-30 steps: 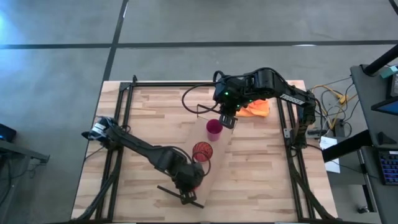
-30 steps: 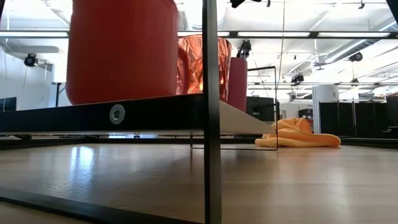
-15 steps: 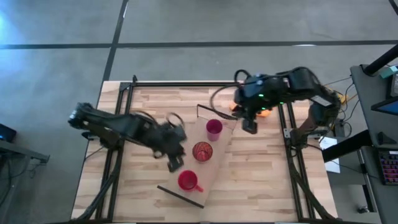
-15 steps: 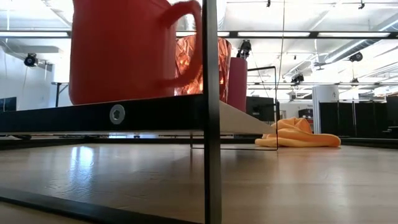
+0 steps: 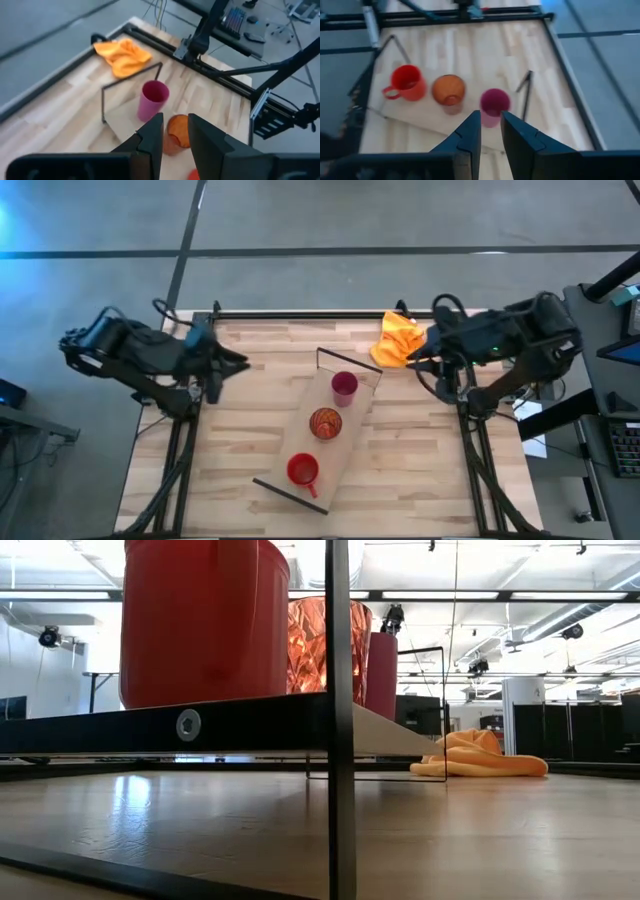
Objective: Stack small to large cups/mugs on shelf
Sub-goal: Return to Home Position
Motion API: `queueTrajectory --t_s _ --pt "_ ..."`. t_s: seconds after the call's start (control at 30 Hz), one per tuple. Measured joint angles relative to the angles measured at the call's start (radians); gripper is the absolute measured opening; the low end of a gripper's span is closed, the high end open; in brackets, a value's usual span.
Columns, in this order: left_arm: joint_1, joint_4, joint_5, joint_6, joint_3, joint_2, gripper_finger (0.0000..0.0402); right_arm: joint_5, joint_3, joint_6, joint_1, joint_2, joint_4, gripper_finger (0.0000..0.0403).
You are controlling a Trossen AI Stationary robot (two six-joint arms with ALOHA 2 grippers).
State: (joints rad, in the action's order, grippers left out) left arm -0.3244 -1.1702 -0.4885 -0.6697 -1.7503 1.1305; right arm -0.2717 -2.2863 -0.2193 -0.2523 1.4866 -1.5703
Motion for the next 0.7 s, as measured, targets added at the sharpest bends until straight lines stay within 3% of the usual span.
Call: queueTrajectory --t_s 0.13,0.33,0.53,0.7 --pt "0.000 0.000 -0.011 0.080 0.013 -0.049 0.0074 -0.070 0.110 -0.046 -0.043 -0.078 0.006 0.0068" --pt "0.000 0.001 -0.011 0.108 0.069 -0.093 0.0074 -0.038 0.373 -0.109 -0.057 -0.215 0.184 0.0068" --pt "0.000 0.091 -0.008 0.111 0.118 -0.107 0.0074 0.176 0.664 -0.024 -0.057 -0.356 0.616 0.0068" --pt "0.000 0.376 0.059 0.246 0.213 -0.120 0.0074 0.279 0.881 0.125 -0.050 -0.429 1.072 0.0068"
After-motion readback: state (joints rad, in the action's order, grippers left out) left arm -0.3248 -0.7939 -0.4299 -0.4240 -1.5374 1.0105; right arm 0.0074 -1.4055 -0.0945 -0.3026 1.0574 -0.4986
